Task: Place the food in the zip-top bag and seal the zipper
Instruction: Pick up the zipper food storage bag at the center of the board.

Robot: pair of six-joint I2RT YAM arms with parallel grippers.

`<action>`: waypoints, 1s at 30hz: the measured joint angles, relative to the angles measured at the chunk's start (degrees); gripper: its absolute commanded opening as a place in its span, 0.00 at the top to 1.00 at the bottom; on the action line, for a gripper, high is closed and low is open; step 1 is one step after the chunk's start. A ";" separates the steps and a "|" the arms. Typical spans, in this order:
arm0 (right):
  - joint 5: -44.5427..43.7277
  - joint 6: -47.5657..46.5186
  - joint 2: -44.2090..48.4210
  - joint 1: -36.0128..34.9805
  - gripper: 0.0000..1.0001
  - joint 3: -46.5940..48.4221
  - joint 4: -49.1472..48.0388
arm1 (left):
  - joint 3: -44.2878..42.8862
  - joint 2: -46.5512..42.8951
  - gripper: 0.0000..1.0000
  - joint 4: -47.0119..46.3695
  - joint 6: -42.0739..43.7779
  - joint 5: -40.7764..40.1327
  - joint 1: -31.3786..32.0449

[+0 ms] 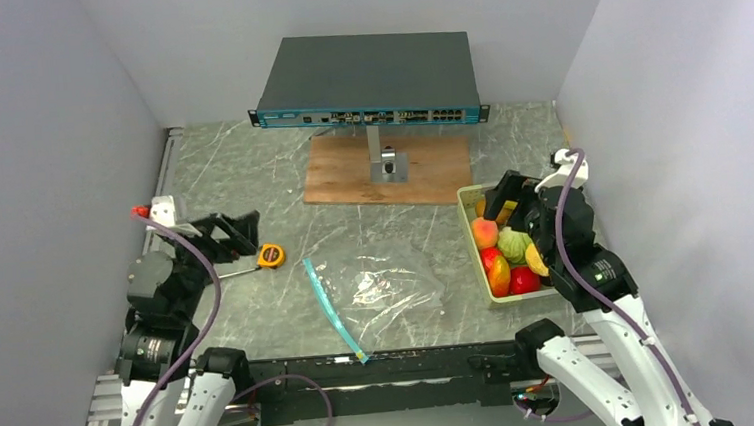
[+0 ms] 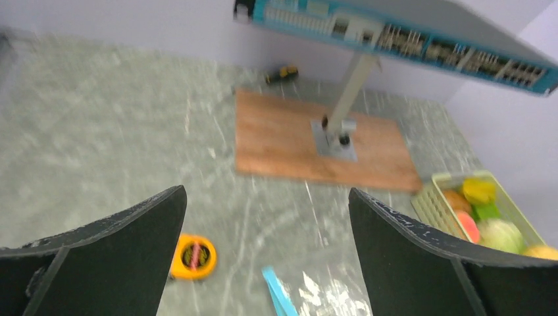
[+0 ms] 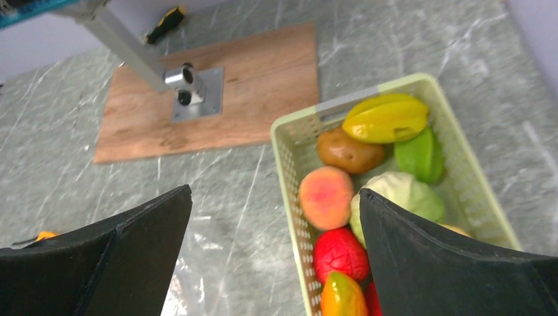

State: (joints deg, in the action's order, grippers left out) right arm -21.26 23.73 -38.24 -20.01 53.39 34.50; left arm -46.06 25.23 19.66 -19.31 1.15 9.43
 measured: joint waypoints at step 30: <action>32.20 8.66 -14.12 -8.68 0.00 -9.09 -15.37 | 37.31 -6.43 0.62 0.83 -31.01 25.83 1.16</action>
State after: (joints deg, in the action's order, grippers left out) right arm 10.94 32.38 -52.36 -28.69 44.29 19.14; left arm -8.75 18.81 20.49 -50.33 26.98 10.59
